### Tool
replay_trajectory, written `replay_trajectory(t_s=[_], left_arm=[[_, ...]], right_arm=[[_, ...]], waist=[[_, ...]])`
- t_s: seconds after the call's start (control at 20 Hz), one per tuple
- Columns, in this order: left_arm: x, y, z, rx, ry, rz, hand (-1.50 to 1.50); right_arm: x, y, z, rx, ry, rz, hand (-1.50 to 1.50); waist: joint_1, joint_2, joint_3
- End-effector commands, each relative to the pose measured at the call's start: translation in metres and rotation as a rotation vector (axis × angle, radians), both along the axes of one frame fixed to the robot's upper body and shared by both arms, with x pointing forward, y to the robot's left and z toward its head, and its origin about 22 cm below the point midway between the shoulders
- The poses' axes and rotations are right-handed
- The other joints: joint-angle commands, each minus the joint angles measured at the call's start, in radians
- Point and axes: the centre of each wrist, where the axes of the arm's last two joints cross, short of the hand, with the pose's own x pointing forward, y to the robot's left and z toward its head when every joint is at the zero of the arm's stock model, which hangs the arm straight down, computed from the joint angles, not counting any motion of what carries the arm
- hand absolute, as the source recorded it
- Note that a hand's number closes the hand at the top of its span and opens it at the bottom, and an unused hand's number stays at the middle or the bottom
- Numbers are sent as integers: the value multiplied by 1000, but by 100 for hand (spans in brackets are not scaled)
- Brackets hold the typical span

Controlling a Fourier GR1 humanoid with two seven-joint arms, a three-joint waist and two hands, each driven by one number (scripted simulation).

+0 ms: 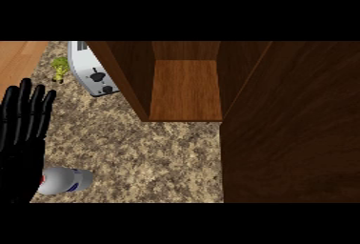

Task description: Pick up the bottled water, place it into the cabinet and close the cabinet

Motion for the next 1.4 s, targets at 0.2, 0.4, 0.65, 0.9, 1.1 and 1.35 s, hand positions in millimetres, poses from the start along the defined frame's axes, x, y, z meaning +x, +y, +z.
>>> replay_trajectory(t_s=[0.2, 0.4, 0.65, 0.9, 1.1, 1.35], left_arm=[[-49, 65, 17, 71, -30, -228, -150], [-62, 70, -11, -192, 178, -319, -150], [-102, 84, 26, -211, 190, -338, -150], [-115, 99, 55, -236, 227, -354, -150], [-140, 89, 51, -240, 231, -339, -150], [-156, 102, 57, -229, 254, -316, -150]], right_arm=[[-38, 1, -16, -2, 16, -24, -150], [-48, 26, -6, 81, 103, 200, -150], [-86, 25, 25, 64, 123, 238, -150], [-96, 33, 34, 74, 141, 240, -150], [-100, 45, 54, 89, 129, 245, -150], [-102, 38, 56, 101, 129, 226, -150]], waist=[[18, -45, 12], [31, -47, 11], [16, -44, 12], [14, -41, 13], [27, -42, 12], [22, -42, 13]])
